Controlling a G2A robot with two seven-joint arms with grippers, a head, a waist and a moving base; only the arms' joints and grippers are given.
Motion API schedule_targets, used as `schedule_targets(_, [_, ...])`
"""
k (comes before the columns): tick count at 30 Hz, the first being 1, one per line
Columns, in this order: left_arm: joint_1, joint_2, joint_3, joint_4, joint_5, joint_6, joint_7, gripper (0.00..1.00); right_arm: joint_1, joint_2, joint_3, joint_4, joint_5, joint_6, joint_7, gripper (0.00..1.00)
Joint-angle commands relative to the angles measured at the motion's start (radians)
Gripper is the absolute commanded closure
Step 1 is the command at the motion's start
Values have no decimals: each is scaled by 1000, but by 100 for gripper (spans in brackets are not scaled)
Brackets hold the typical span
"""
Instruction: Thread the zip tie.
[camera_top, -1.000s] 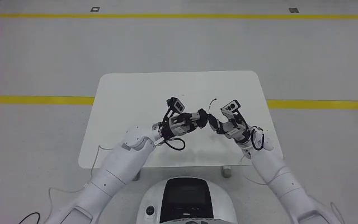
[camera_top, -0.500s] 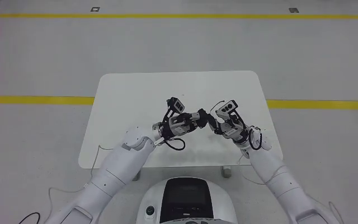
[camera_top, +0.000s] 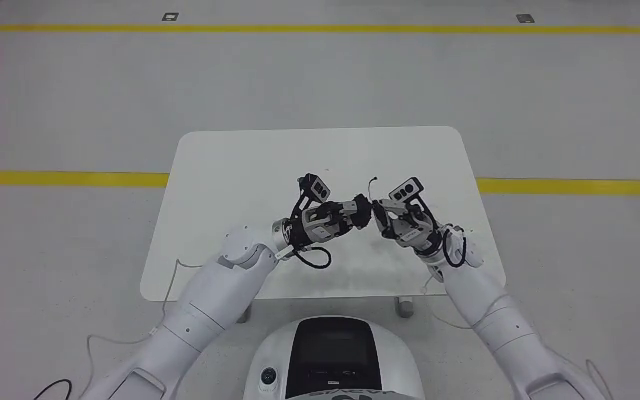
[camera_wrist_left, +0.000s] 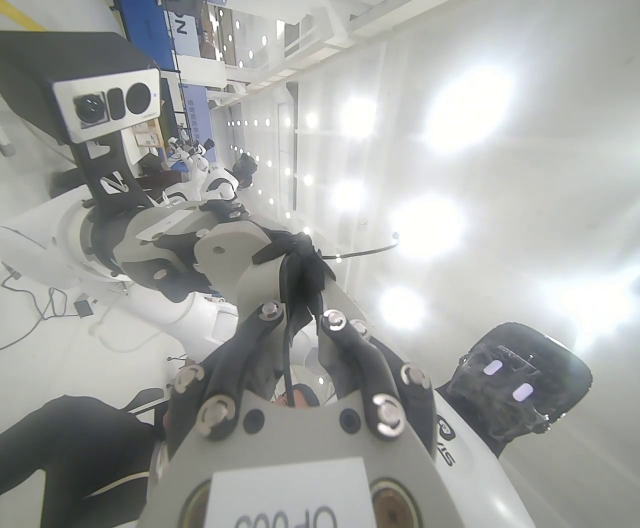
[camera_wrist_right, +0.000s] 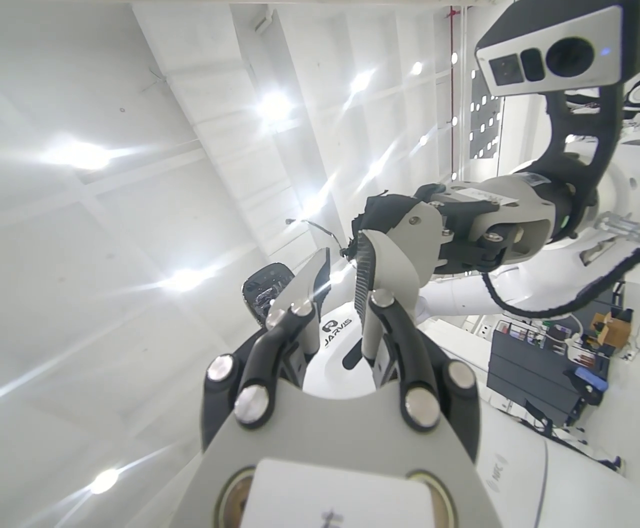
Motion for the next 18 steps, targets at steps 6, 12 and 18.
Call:
schedule_targets(6, [0,0,0,0,0,0,0,100,-2,-3,3,3,-7,3,0,100])
schedule_targets(12, [0,0,0,0,0,0,0,100,-3,-3,12,9,-28,-8,0,100])
schedule_targets(18, [0,0,0,0,0,0,0,100,-3,-4,20,22,-46,-16,0,100])
